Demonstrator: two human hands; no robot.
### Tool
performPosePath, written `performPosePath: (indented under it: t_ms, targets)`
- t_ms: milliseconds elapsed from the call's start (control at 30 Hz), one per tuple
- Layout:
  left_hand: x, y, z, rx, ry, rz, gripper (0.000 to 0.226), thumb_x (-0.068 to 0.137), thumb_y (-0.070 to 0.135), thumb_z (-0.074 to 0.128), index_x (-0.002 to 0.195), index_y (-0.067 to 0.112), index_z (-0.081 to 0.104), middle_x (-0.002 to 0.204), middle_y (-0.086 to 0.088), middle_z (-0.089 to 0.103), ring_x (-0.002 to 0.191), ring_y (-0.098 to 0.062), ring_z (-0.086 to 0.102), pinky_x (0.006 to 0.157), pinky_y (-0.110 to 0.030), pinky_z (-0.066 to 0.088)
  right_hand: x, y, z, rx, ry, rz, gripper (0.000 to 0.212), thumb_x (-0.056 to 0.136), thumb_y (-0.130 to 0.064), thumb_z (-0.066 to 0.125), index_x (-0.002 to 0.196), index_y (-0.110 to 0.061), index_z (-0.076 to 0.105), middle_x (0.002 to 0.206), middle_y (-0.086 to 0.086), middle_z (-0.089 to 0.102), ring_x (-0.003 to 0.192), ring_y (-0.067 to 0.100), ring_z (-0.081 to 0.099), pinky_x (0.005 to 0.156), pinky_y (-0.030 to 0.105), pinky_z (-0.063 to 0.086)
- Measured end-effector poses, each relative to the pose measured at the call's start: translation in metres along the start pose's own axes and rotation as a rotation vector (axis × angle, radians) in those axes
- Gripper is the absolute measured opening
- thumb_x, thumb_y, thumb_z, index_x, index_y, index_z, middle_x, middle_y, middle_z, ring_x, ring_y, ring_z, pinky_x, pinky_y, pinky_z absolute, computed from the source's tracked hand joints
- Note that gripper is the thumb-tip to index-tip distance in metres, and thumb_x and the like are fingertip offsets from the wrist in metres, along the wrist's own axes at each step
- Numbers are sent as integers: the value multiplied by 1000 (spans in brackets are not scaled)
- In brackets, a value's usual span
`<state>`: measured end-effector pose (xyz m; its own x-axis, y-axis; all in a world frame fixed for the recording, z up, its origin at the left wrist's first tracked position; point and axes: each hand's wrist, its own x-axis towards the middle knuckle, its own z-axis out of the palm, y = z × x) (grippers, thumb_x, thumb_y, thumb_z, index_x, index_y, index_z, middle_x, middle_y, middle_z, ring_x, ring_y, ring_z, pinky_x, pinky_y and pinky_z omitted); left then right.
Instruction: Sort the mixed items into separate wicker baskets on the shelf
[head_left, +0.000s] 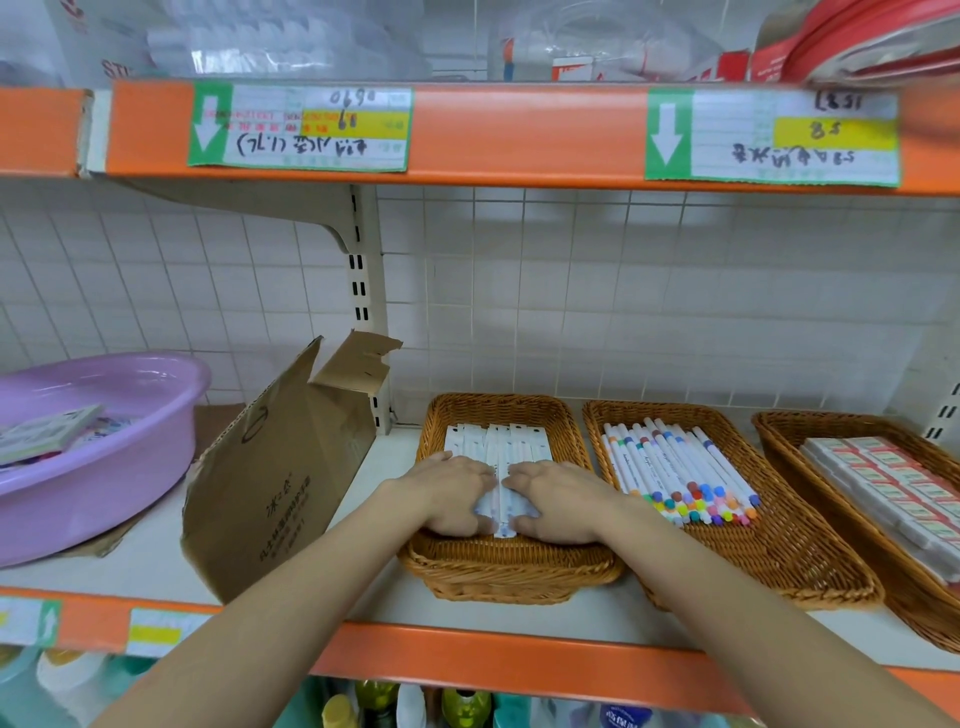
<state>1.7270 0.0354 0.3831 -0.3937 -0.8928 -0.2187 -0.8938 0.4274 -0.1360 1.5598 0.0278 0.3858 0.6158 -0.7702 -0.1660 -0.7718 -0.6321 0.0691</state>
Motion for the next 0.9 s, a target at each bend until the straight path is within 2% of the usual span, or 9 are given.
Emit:
performPosePath:
  t_ms: [233, 333, 433, 567, 633, 733, 800, 900]
  targets:
    - [0, 2, 0, 23, 63, 5, 69, 91, 58, 48, 144, 16, 40, 148, -2, 39, 137, -22, 34, 117, -40, 20, 2, 1, 1, 11, -10, -8, 59, 97, -45, 45, 150, -23, 31, 157, -1, 29, 140, 21, 32, 113, 39, 28]
    - [0, 2, 0, -12, 69, 2, 72, 89, 61, 50, 143, 13, 41, 145, -3, 42, 132, -24, 39, 110, -38, 31, 2, 2, 1, 15, -15, -4, 59, 98, -45, 45, 150, -23, 29, 157, -1, 27, 141, 21, 31, 113, 39, 29]
    - [-2, 2, -2, -37, 60, -39, 80, 86, 69, 45, 141, 10, 43, 140, -9, 44, 127, -27, 43, 104, -37, 35, 1, 1, 1, 16, -22, 6, 62, 98, -49, 42, 151, -22, 27, 159, 1, 21, 142, 23, 28, 113, 39, 29]
    - [-3, 2, -3, 15, 18, -77, 77, 90, 67, 39, 141, 9, 42, 142, -13, 44, 130, -29, 41, 112, -38, 24, 2, 1, 0, 4, -21, 2, 61, 98, -49, 42, 151, -22, 27, 159, 0, 23, 142, 22, 28, 113, 38, 27]
    - [-3, 1, -2, 13, -2, -68, 75, 92, 61, 42, 147, 12, 33, 151, -11, 35, 139, -27, 32, 117, -37, 13, 1, 1, -1, 9, -25, 0, 59, 98, -44, 44, 151, -21, 28, 158, 0, 25, 142, 21, 28, 113, 37, 27]
    - [1, -1, -2, -15, -34, -65, 75, 94, 56, 44, 153, 16, 21, 159, -8, 18, 146, -23, 18, 120, -36, 4, 1, 1, -1, 17, -29, 2, 59, 98, -42, 45, 151, -21, 28, 159, -1, 24, 143, 20, 27, 114, 36, 26]
    - [3, -2, -3, -32, -57, -74, 75, 95, 54, 44, 154, 17, 16, 161, -8, 12, 148, -22, 13, 120, -36, 2, 2, 1, -1, 22, -29, 5, 59, 99, -42, 45, 151, -21, 27, 159, -1, 23, 143, 20, 26, 114, 36, 25]
    - [2, 0, -7, -35, -74, -80, 72, 96, 50, 45, 153, 16, 19, 160, -8, 13, 146, -26, 16, 119, -36, 7, 2, 1, -1, 26, -28, 7, 60, 99, -41, 45, 151, -21, 27, 159, -1, 22, 143, 21, 26, 114, 36, 26]
